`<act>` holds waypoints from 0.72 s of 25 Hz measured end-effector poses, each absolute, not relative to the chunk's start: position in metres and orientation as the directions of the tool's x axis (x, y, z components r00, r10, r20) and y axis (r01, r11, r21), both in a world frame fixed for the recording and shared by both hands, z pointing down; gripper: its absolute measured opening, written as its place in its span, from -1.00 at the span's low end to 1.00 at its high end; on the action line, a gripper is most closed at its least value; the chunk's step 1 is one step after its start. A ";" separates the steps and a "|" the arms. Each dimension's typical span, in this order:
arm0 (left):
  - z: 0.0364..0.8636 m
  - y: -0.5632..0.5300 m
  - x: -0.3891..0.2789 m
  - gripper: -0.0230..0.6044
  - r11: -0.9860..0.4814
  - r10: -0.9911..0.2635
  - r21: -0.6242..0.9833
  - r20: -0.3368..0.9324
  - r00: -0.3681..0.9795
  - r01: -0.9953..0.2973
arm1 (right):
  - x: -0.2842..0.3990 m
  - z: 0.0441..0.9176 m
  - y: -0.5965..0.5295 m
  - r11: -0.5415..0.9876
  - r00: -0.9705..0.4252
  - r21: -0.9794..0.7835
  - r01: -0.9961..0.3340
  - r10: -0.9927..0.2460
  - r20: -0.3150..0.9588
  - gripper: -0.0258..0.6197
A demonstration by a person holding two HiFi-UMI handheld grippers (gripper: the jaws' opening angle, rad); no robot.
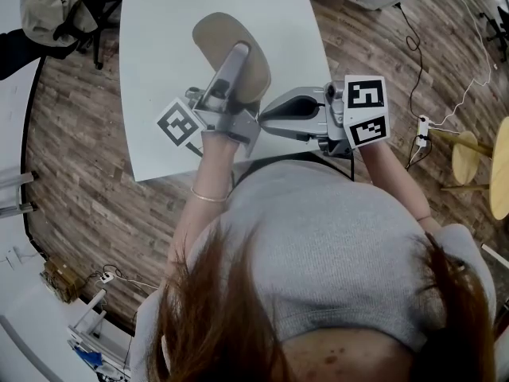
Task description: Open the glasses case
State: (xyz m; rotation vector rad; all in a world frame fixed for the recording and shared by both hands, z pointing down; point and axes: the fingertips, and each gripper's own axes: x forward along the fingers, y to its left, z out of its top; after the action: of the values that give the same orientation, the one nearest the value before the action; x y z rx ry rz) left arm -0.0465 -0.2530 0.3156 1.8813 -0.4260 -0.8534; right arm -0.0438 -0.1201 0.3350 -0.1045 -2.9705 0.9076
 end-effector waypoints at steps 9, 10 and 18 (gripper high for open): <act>0.323 -0.252 -0.059 0.09 -0.459 -0.643 0.888 -0.367 0.672 0.045 | 0.005 0.318 -0.166 0.865 -0.947 -0.391 -0.313 -0.254 0.196 -0.79; 0.326 -0.251 -0.058 0.09 -0.451 -0.647 0.891 -0.363 0.670 0.047 | 0.011 0.309 -0.177 0.851 -0.926 -0.371 -0.373 -0.316 0.205 -0.65; 0.333 -0.251 -0.047 0.09 -0.449 -0.670 0.894 -0.339 0.661 0.003 | -0.034 0.344 -0.183 0.833 -0.820 -0.250 -0.494 -0.350 0.454 0.12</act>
State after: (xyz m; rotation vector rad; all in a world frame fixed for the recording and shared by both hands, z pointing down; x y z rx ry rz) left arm -0.0474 -0.2513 0.3329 1.8926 -0.5254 -0.8574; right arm -0.0344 -0.1830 0.3442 0.6304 -2.6198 0.5064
